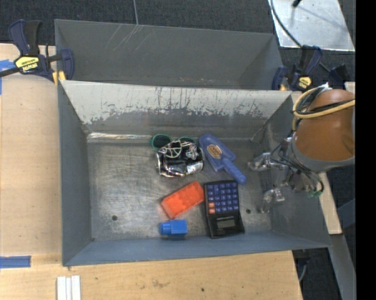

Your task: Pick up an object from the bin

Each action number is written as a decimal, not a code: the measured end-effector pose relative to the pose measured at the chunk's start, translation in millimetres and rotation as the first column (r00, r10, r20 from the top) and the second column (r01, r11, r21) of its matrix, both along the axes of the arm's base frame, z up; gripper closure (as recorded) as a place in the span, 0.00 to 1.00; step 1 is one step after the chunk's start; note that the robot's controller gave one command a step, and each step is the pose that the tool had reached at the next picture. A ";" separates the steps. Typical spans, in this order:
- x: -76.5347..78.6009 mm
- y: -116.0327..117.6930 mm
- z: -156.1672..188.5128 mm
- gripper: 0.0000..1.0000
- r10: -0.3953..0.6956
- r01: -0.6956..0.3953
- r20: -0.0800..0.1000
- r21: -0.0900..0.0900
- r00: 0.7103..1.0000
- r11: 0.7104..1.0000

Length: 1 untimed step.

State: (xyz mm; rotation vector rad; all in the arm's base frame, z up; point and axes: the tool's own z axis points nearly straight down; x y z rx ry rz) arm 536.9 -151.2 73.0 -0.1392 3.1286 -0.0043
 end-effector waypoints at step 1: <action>2.8 -0.2 2.5 1.00 0.000 0.000 0.010 -0.002 1.000 1.000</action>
Offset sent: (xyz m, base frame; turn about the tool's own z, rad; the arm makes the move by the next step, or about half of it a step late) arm 0.0000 0.0000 0.0000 0.0000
